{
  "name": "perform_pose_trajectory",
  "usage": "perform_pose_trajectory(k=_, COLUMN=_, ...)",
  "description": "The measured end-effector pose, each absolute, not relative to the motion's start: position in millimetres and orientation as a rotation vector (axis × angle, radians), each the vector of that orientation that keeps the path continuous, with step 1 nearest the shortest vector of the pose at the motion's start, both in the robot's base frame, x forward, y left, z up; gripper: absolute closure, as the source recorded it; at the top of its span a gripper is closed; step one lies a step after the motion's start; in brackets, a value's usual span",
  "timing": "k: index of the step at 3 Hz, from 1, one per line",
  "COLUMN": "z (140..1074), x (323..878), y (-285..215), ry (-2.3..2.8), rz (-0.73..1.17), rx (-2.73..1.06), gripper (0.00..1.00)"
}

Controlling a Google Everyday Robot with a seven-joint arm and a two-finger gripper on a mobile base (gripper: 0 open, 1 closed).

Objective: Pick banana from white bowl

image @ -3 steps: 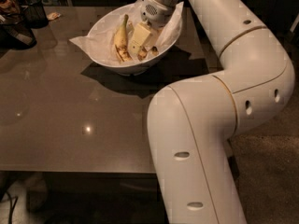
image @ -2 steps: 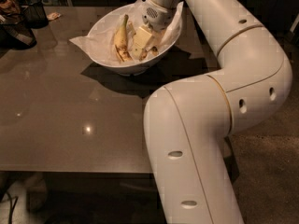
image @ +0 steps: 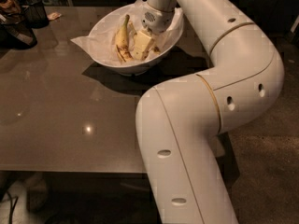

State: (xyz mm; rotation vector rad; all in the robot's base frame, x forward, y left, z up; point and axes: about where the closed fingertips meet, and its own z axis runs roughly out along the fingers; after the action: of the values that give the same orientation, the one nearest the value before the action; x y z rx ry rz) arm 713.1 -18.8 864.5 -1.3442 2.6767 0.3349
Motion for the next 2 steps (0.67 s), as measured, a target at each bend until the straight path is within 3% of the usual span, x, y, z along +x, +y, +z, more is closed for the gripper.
perform_pose_trajectory(k=2, z=864.5, x=713.1, y=-18.8, ry=2.677, rz=0.335, rx=-1.344, gripper=0.73)
